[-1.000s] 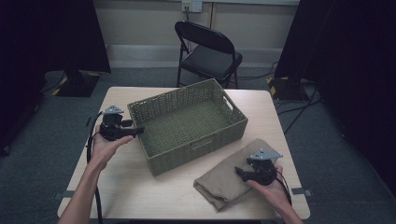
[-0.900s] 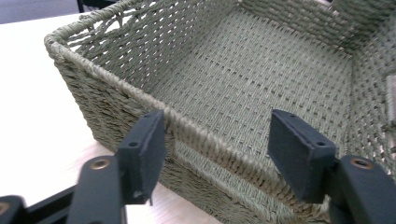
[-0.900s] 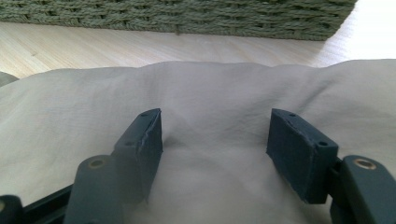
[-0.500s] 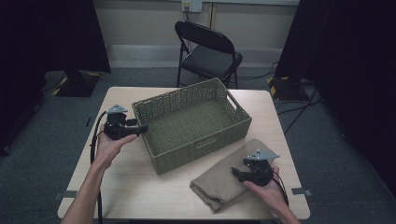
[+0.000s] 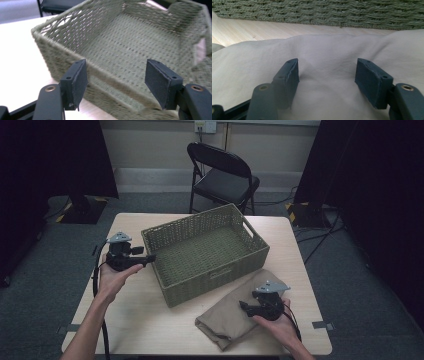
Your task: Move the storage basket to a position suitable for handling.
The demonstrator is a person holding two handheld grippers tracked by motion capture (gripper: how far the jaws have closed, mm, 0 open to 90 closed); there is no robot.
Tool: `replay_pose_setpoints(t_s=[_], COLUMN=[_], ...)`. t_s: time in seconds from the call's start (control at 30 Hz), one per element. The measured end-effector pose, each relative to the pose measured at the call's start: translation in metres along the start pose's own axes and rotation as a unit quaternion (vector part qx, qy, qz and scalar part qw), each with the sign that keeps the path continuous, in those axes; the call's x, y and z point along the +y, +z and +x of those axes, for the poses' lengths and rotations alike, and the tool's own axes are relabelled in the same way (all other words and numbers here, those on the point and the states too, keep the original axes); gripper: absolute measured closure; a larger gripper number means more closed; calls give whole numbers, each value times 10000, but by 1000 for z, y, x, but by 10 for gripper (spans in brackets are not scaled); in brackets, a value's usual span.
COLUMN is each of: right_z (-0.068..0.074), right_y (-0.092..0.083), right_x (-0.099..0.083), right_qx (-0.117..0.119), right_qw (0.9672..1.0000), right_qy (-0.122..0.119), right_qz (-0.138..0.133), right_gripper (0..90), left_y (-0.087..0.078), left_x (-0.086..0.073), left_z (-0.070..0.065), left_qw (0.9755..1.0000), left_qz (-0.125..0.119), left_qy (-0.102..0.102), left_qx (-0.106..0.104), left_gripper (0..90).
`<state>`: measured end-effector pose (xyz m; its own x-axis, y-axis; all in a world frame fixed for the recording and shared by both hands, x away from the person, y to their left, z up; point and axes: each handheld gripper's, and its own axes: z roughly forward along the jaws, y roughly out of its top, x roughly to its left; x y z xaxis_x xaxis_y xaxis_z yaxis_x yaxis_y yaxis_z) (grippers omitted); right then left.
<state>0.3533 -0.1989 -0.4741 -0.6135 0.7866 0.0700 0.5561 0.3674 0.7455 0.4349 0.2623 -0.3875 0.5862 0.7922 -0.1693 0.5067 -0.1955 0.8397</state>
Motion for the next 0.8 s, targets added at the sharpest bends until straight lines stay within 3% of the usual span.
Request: replay_pose_setpoints(t_s=[0.1, 0.17, 0.23, 0.33, 0.4, 0.47, 0.5, 0.53, 0.57, 0.6, 0.7, 0.73, 0.77, 0.8], right_z=[-1, -4, -9, -20, -29, -40, -45, -51, -56, -61, -71, -71, -74, -75], right_y=[-3, -8, -13, -22, -26, -32, -34, -35, -35, -35, -31, -31, -23, -20], right_x=[1, 4, 7, 10, 12, 15, 17, 18, 19, 19, 11, 11, 1, -4], right_qx=[41, 29, -27, -178, -264, -385, -461, -532, -570, -634, -735, -735, -776, -718], right_qw=[10000, 9997, 9996, 9991, 9987, 9979, 9975, 9972, 9971, 9967, 9959, 9959, 9961, 9964], right_qy=[44, 188, 161, 201, 244, 244, 238, 222, 219, 241, 388, 388, 409, 437], right_qz=[-36, -170, -234, -342, -369, -453, -485, -469, -459, -448, -345, -345, -118, -54], right_gripper=[333, 324, 333, 338, 360, 403, 410, 433, 468, 478, 495, 495, 504, 510], left_y=[-5, -7, -11, -16, -18, -19, -19, -18, -19, -20, -18, -18, -16, -14], left_x=[2, 3, 4, 6, 6, 6, 6, 6, 5, 4, 2, 2, 1, 0], left_z=[-11, -18, -25, -34, -38, -45, -47, -51, -57, -62, -75, -75, -77, -79], left_qw=[9998, 9995, 9993, 9992, 9989, 9986, 9982, 9980, 9978, 9974, 9960, 9960, 9955, 9951], left_qz=[-19, -49, -125, -164, -233, -216, -206, -210, -293, -372, -338, -338, -331, -303], left_qy=[181, 301, 338, 348, 282, 399, 388, 420, 557, 595, 669, 669, 621, 633], left_qx=[-5, -59, -110, -132, -300, -281, -400, -431, -207, -185, -494, -494, -631, -690], left_gripper=[425, 423, 433, 450, 468, 483, 483, 483, 490, 492, 458, 458, 458, 457])
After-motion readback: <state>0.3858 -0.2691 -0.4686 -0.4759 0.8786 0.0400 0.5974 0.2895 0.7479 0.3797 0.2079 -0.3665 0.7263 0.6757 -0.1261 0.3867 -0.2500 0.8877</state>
